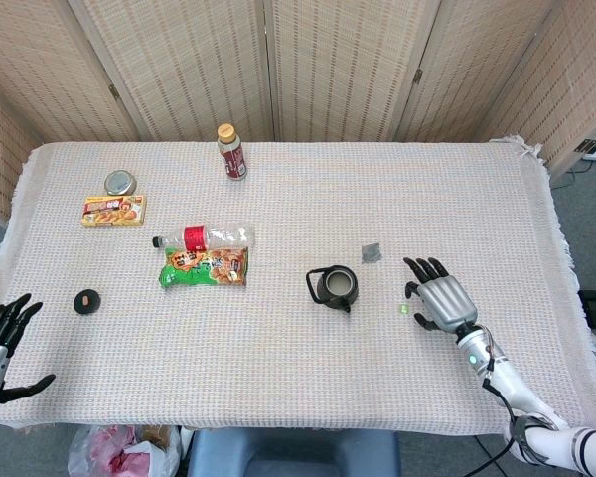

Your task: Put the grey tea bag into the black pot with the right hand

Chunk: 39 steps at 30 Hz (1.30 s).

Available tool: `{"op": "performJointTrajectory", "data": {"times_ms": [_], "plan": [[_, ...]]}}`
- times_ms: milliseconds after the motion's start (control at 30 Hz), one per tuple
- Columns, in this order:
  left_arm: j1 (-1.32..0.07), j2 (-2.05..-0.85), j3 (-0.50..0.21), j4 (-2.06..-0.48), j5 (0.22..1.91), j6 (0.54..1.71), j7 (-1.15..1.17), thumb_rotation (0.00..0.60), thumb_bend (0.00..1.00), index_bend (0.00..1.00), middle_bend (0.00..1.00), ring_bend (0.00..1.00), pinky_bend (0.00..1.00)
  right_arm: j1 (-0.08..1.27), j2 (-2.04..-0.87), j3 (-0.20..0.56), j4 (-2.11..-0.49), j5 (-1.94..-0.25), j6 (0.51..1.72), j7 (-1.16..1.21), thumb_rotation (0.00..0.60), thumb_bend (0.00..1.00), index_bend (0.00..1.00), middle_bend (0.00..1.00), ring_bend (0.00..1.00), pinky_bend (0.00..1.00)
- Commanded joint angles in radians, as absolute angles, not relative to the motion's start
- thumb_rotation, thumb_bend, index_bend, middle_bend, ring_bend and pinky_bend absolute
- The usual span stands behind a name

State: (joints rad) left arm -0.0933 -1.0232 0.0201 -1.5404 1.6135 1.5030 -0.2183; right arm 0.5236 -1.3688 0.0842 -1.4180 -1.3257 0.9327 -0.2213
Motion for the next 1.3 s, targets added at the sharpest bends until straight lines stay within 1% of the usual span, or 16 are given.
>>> {"op": "performJointTrajectory", "data": {"times_ms": [33, 200, 467, 900, 1300], "plan": [[-0.095, -1.021, 0.02, -1.536, 1.615, 1.503, -0.23, 0.6, 0.17, 0.0, 0.0, 0.0, 0.0, 0.532, -1.394, 0.081, -1.396, -1.316, 0.931, -0.242, 0.6, 0.23, 0.43, 0.0, 0.0, 0.0], [-0.096, -1.018, 0.022, -1.528, 1.62, 1.505, -0.252, 0.6, 0.17, 0.0, 0.0, 0.0, 0.0, 0.536, -1.436, 0.078, -1.354, -1.321, 0.947, -0.259, 0.6, 0.23, 0.43, 0.0, 0.0, 0.0], [-0.101, -1.007, 0.026, -1.523, 1.623, 1.499, -0.299, 0.6, 0.17, 0.0, 0.0, 0.0, 0.0, 0.525, -1.521, 0.063, -1.258, -1.335, 0.993, -0.303, 0.6, 0.23, 0.47, 0.0, 0.0, 0.0], [-0.105, -1.001, 0.033, -1.516, 1.634, 1.497, -0.312, 0.6, 0.17, 0.0, 0.0, 0.0, 0.0, 0.526, -1.567, 0.069, -1.21, -1.313, 0.982, -0.294, 0.6, 0.23, 0.49, 0.0, 0.0, 0.0], [-0.114, -0.995, 0.042, -1.501, 1.656, 1.494, -0.331, 0.6, 0.17, 0.0, 0.0, 0.0, 0.0, 0.545, -1.582, 0.07, -1.18, -1.304, 0.94, -0.282, 0.6, 0.24, 0.49, 0.0, 0.0, 0.0]]}}
